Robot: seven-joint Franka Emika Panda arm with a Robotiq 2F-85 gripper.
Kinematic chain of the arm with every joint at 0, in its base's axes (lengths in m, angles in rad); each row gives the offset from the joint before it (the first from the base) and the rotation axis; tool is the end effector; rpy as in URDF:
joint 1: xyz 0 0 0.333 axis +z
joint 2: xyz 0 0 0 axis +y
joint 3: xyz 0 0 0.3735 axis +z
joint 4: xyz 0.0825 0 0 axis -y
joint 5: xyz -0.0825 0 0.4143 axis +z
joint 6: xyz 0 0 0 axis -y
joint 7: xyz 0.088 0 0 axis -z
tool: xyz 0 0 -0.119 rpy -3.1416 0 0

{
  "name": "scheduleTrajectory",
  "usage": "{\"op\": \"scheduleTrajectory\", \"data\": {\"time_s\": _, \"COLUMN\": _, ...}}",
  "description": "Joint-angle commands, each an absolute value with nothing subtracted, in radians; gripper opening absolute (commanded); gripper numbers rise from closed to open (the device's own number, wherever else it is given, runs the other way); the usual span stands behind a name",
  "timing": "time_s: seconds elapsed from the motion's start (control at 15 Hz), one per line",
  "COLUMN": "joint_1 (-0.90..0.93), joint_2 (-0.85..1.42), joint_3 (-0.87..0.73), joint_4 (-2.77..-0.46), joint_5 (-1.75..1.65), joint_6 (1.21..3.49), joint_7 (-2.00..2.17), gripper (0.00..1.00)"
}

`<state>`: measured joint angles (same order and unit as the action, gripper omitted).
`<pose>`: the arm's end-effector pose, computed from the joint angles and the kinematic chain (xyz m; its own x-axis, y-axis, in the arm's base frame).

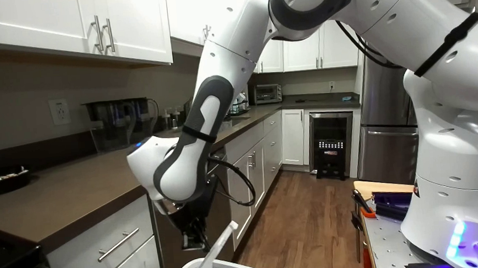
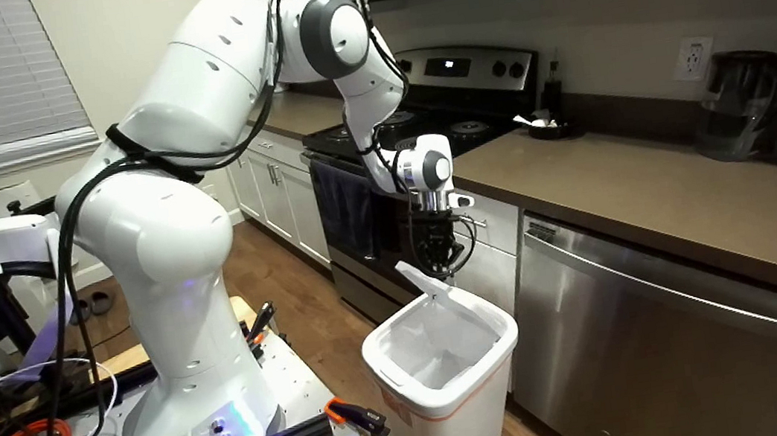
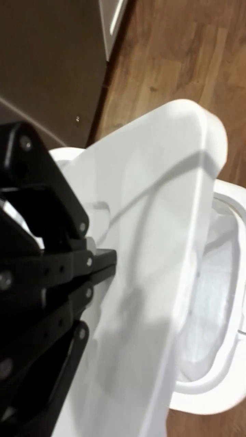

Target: Open the white lid then close the lid

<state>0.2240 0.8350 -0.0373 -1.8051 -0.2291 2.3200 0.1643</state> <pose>0.6404 0.1151 0.0591 0.9379 0.1738 -0.3004 0.2368 -0.9532 0.1878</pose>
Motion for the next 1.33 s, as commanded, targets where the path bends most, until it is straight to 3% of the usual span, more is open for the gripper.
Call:
{"op": "scheduleTrajectory", "data": {"time_s": 0.0, "joint_1": 0.097, "joint_2": 0.838, "joint_3": 0.026, "joint_4": -1.986, "joint_5": -0.142, "joint_6": 2.507, "joint_7": 0.075, "gripper": 0.05}}
{"op": "scheduleTrajectory", "data": {"time_s": 0.47, "joint_1": -0.003, "joint_2": 1.028, "joint_3": 0.029, "joint_4": -2.120, "joint_5": -0.133, "joint_6": 3.097, "joint_7": 0.012, "gripper": 0.06}}
{"op": "scheduleTrajectory", "data": {"time_s": 0.73, "joint_1": -0.102, "joint_2": 1.200, "joint_3": 0.116, "joint_4": -2.137, "joint_5": -0.148, "joint_6": 3.356, "joint_7": -0.014, "gripper": 0.06}}
{"op": "scheduleTrajectory", "data": {"time_s": 1.0, "joint_1": -0.150, "joint_2": 1.189, "joint_3": 0.143, "joint_4": -2.163, "joint_5": -0.181, "joint_6": 3.387, "joint_7": -0.031, "gripper": 0.05}}
{"op": "scheduleTrajectory", "data": {"time_s": 1.27, "joint_1": -0.170, "joint_2": 1.063, "joint_3": 0.199, "joint_4": -2.177, "joint_5": -0.172, "joint_6": 3.136, "joint_7": -0.044, "gripper": 0.06}}
